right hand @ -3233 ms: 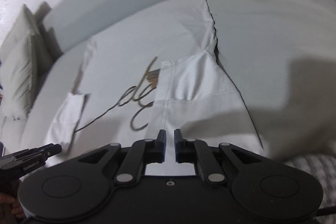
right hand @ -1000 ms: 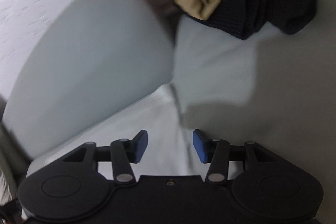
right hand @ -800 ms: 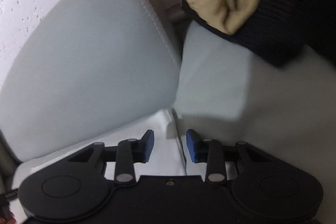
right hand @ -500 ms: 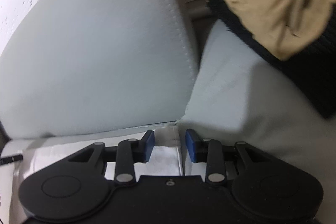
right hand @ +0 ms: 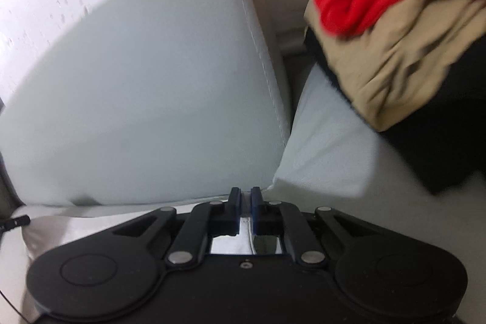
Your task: Fold clothes
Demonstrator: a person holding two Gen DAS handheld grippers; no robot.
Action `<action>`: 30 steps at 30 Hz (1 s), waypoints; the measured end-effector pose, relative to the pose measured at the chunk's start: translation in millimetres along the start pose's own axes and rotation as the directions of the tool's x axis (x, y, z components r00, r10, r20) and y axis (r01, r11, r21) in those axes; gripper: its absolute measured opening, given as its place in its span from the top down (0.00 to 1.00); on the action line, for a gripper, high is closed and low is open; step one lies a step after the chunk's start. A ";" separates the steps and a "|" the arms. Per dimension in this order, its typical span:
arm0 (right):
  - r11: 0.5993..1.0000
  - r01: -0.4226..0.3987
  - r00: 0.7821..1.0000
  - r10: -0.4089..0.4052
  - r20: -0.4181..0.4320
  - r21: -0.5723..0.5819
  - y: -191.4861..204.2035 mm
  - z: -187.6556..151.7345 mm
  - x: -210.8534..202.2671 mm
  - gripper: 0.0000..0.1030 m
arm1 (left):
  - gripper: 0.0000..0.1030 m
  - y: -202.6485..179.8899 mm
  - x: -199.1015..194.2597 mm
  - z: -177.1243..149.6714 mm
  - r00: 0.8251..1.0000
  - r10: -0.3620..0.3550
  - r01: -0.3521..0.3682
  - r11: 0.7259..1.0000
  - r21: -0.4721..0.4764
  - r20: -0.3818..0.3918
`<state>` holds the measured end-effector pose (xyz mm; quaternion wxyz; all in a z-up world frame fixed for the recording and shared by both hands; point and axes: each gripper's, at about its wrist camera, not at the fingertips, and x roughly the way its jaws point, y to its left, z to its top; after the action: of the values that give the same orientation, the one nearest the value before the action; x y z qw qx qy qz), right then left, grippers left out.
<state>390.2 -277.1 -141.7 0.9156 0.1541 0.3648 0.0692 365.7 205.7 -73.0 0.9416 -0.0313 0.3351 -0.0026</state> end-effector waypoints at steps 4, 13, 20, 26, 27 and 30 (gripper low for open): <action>1.000 -0.011 0.999 0.010 0.042 0.024 11.5 -7.6 -52.9 0.94 | 0.95 -0.9 -58.4 -8.1 1.000 0.011 -0.011 1.000 0.000 0.026; 0.989 -0.088 0.995 0.081 0.062 0.122 26.1 -47.7 -194.4 0.94 | 0.95 32.5 -203.6 -58.3 1.000 -0.016 0.017 0.991 -0.134 0.012; 0.986 -0.006 0.994 0.023 -0.104 0.165 16.3 -107.3 -235.0 0.94 | 0.95 2.2 -220.8 -145.5 0.974 0.085 -0.097 0.994 -0.046 -0.212; 0.975 0.075 0.987 -0.042 -0.158 0.211 12.9 -156.9 -239.8 0.94 | 0.95 -14.0 -248.2 -172.6 0.977 0.124 -0.137 0.988 -0.066 -0.173; 0.974 0.069 0.989 -0.038 -0.142 0.215 15.1 -155.7 -247.1 0.94 | 0.95 -16.0 -253.8 -167.9 0.981 0.124 -0.135 0.988 -0.069 -0.149; 0.980 0.039 0.996 -0.023 -0.084 0.196 25.0 -155.1 -278.9 0.95 | 0.95 -31.8 -286.6 -172.0 0.987 0.136 -0.139 0.990 -0.032 -0.082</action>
<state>80.9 -284.3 -59.5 0.8813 0.2354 0.4089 0.0245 35.4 171.6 -23.3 0.9247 -0.0257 0.3738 0.0675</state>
